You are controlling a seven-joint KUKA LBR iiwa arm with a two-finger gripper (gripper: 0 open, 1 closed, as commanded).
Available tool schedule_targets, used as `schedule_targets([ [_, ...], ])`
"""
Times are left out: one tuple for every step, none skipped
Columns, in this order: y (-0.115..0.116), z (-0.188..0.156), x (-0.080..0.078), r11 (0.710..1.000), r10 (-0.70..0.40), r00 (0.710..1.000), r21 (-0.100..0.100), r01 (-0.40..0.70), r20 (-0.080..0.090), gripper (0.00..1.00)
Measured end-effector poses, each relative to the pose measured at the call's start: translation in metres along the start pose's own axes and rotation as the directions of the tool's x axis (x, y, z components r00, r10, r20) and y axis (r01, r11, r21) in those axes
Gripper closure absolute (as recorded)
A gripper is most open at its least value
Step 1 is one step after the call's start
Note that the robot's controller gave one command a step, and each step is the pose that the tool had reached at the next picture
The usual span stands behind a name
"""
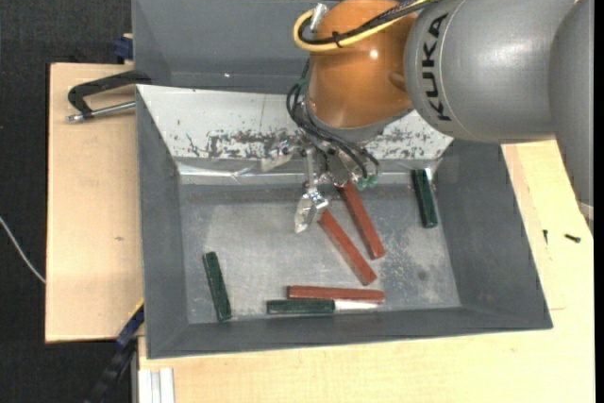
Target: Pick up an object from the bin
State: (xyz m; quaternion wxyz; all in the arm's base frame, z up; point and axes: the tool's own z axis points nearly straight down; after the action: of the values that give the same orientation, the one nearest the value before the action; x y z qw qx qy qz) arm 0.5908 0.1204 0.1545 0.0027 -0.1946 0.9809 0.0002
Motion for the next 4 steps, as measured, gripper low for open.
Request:
schedule_targets([
  [-0.038, 0.032, 0.013, 0.991, -0.135, 0.991, 0.001, 0.135, 0.006, 0.0],
  [-0.056, 0.064, 0.036, 0.998, -0.067, 0.998, -0.003, 0.067, -0.01, 0.0],
  [-0.067, 0.057, 0.038, 0.992, -0.122, 0.992, 0.0, 0.122, -0.001, 0.0],
  [-0.087, 0.062, 0.035, 0.983, -0.182, 0.983, -0.006, 0.182, 0.007, 0.0],
])
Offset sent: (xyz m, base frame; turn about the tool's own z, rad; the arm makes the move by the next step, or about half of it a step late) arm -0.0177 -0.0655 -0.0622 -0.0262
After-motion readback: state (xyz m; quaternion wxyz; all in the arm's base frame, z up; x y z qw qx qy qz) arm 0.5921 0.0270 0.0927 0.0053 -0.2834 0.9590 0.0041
